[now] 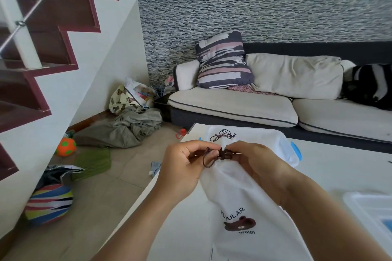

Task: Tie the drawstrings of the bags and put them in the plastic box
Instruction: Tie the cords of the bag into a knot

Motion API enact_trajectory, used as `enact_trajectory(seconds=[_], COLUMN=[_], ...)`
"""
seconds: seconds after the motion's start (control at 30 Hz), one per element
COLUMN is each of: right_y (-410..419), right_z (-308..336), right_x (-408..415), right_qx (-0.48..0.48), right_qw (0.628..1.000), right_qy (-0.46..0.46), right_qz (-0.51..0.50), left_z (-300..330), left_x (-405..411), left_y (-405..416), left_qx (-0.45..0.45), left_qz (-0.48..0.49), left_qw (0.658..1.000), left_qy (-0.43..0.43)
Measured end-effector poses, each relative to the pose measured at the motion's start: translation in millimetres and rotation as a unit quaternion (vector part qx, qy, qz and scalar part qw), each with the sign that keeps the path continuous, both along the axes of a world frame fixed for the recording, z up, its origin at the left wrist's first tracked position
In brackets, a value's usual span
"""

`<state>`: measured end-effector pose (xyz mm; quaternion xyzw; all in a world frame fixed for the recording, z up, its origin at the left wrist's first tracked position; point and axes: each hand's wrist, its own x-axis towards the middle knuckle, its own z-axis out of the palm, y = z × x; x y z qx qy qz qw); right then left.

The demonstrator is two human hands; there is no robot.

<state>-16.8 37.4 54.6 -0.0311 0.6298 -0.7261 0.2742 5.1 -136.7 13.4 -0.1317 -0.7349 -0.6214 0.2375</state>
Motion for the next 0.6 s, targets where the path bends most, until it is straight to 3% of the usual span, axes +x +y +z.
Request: enact_trajectory(seconds=[0.37, 0.6], right_y=[10, 9], right_z=[-5, -8], right_x=[-3, -7], right_qx=[-0.03, -0.023], right_qw=[0.992, 0.995], right_qy=[0.048, 0.09], right_qz=[0.109, 0.049], left_z=[1, 0], left_x=[1, 1], left_y=[-2, -3], left_qx=[-0.022, -0.046], left_qz=[0.013, 0.024], left_qw=[1.0, 0.998], left_qy=[0.016, 0.029])
